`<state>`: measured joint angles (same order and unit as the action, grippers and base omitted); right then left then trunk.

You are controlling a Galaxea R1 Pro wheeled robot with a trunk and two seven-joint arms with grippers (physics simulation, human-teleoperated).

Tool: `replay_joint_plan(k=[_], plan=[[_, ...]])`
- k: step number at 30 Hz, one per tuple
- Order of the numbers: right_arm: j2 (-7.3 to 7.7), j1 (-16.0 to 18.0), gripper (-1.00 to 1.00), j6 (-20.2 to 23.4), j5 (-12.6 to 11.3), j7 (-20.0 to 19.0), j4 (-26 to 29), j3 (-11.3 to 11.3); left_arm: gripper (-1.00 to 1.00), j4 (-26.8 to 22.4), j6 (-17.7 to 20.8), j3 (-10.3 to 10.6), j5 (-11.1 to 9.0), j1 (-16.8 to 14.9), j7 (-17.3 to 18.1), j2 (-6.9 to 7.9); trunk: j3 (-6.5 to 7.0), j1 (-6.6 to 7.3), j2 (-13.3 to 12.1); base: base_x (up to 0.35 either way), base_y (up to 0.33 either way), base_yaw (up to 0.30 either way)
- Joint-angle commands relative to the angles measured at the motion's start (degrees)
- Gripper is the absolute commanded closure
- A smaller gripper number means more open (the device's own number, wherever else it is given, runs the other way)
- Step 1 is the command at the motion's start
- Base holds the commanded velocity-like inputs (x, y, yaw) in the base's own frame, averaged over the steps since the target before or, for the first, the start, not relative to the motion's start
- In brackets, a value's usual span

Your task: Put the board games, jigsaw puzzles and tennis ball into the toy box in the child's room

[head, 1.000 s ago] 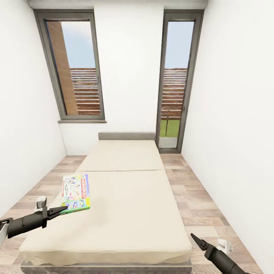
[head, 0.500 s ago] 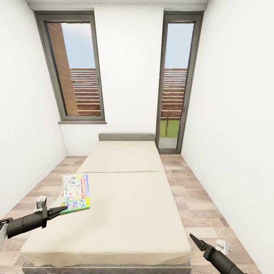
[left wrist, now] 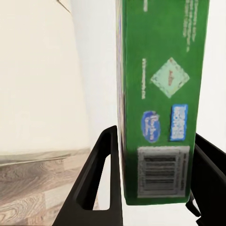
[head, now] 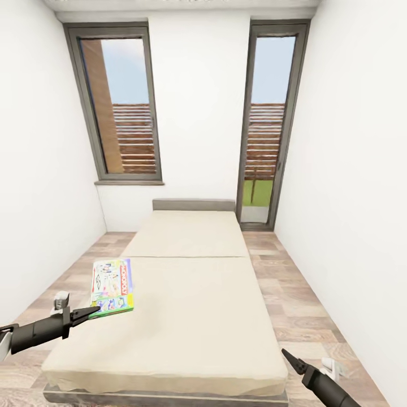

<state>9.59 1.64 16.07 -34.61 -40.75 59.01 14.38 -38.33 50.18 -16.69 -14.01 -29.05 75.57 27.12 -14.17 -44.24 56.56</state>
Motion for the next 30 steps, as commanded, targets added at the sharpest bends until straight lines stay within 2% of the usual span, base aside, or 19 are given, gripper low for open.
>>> replay_joint_plan(k=[1,6,17,25,30], plan=[[0.00,0.1,-1.00,0.5,-0.5,-0.1,0.0,0.1,1.00,0.0,0.5,0.0,-0.1,0.0,0.1,0.02,0.11,0.23,-0.4,-0.195,0.000,0.019],[0.01,0.1,-1.00,0.5,-0.5,-0.1,0.0,0.1,1.00,0.0,0.5,0.0,-0.1,0.0,0.1,0.04,1.01,1.33,-2.4,-0.190,0.000,0.008],[-0.01,0.1,-1.00,0.5,-0.5,-0.1,-0.1,0.1,1.00,0.0,0.5,0.0,0.0,0.0,0.1,0.04,2.99,3.75,-6.8,-0.016,0.000,0.004],[-0.05,0.1,-1.00,0.5,-0.5,0.1,-0.2,0.1,1.00,0.0,0.5,0.0,0.1,0.0,0.0,0.04,4.42,5.51,-10.0,0.000,0.000,0.199],[0.01,0.1,-1.00,0.5,-0.3,0.6,-3.1,0.1,1.00,0.0,0.5,0.0,0.2,0.0,0.0,0.04,5.32,6.60,-12.0,0.000,0.000,0.176]])
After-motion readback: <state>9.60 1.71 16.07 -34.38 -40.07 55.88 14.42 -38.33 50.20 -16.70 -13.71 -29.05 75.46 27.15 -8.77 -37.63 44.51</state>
